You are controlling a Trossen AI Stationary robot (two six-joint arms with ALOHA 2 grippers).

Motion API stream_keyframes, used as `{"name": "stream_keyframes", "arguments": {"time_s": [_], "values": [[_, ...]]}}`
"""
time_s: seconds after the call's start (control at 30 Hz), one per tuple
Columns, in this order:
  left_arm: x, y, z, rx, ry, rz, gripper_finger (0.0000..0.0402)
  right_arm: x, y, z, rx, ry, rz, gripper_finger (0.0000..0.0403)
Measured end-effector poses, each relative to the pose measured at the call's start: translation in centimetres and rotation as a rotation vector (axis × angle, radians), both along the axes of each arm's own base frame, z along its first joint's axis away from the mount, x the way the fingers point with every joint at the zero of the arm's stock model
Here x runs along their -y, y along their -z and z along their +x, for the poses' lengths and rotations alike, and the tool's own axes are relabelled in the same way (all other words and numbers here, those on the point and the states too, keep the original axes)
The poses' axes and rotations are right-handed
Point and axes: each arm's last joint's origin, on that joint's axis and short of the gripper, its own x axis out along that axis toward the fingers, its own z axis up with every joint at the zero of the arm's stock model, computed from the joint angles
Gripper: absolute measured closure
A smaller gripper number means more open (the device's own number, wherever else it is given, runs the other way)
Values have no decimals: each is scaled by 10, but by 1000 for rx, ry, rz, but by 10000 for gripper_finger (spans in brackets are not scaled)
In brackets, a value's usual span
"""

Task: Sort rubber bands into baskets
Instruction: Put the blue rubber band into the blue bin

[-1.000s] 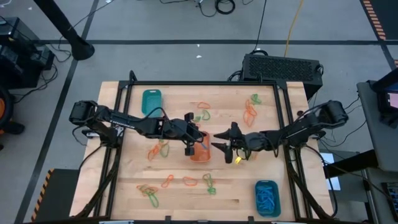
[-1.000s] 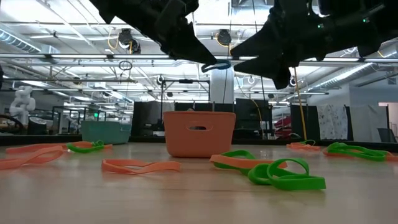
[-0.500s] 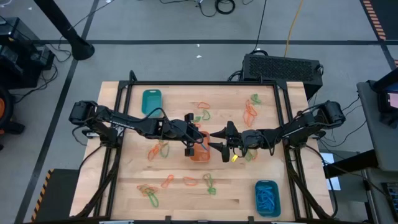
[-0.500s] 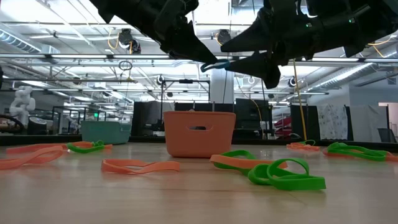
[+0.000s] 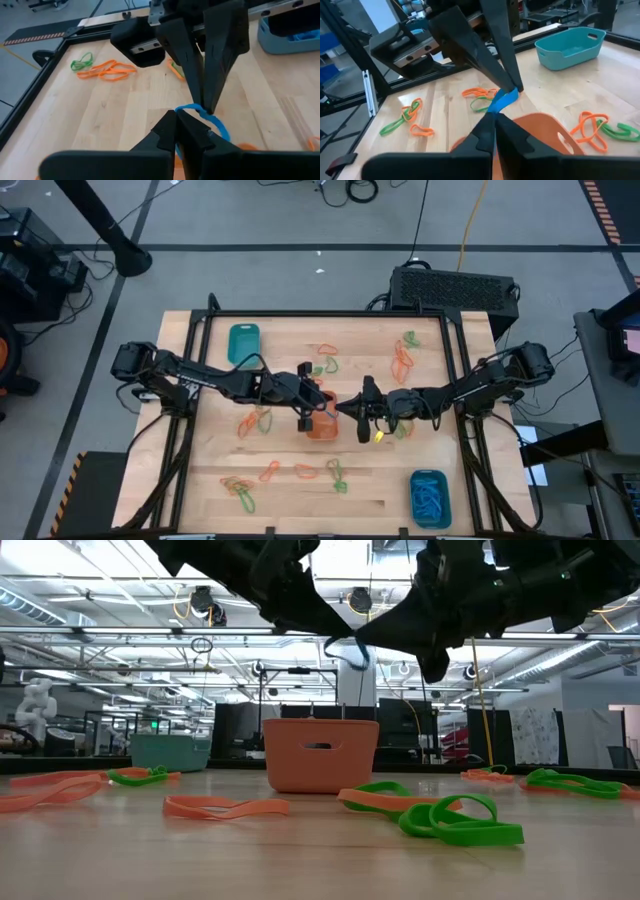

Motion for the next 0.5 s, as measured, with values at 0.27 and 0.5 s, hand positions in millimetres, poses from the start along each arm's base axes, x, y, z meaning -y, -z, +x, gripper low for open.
{"name": "stream_keyframes", "arguments": {"time_s": [0.27, 0.5], "values": [[1, 5, -3, -61, 35, 7, 299, 0, -6, -2, 13, -3, -9, 402], [0, 15, -10, -185, 22, -10, 216, 1, -19, -13, -11, -8, -10, 402]]}}
